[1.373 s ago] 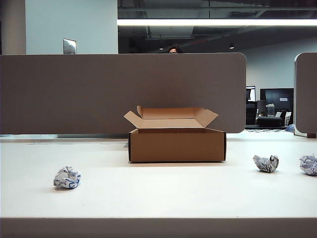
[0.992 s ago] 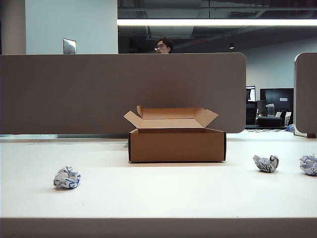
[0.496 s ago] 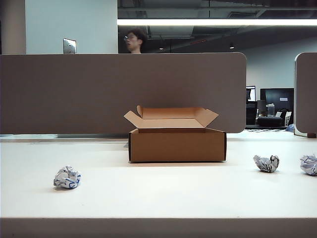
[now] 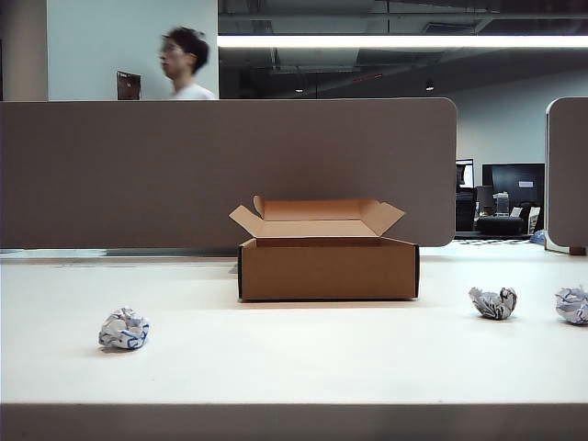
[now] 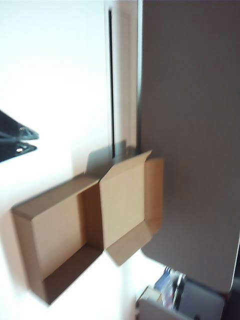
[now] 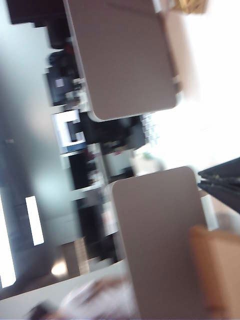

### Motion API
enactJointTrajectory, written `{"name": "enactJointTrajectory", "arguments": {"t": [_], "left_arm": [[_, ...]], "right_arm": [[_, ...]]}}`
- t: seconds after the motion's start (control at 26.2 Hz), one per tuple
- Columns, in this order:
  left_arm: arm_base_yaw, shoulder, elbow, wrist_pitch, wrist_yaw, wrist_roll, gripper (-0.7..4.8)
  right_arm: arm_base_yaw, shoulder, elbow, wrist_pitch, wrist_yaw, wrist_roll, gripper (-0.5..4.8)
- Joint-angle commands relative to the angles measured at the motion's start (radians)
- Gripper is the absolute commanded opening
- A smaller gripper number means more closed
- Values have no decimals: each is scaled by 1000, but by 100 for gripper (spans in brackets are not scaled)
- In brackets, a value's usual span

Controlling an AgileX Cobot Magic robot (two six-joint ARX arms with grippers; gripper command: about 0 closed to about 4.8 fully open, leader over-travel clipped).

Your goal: Pick up all the paper balls on the table and put them in the paper box.

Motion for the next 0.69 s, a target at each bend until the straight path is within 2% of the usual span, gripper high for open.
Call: {"name": "enactJointTrajectory", "arguments": {"t": [0.04,0.23,0.34,0.46,0.53,0.57,0.69], "left_arm": [[-3,74,41,5,85,26,-5],[-95,183,43,-49,92,127,-4],[-164,224,43,-113,89,211,-4],[-240,253,43,-172,45,294,-3],[-288,272,43,-202,-13,327,2],[-301,285,43,-212,-25,343,24],[-312,333,43,-238,-11,370,156]], "right_arm": [[6,98,62,-117,-58,-61,-4],[86,303,117,-196,-84,-64,-4],[119,383,127,-234,-128,-161,-4],[154,453,145,-294,-122,-259,-4],[164,485,151,-318,-121,-264,-4],[163,504,154,-325,-122,-263,-4],[163,549,158,-327,-121,-264,-4]]}}
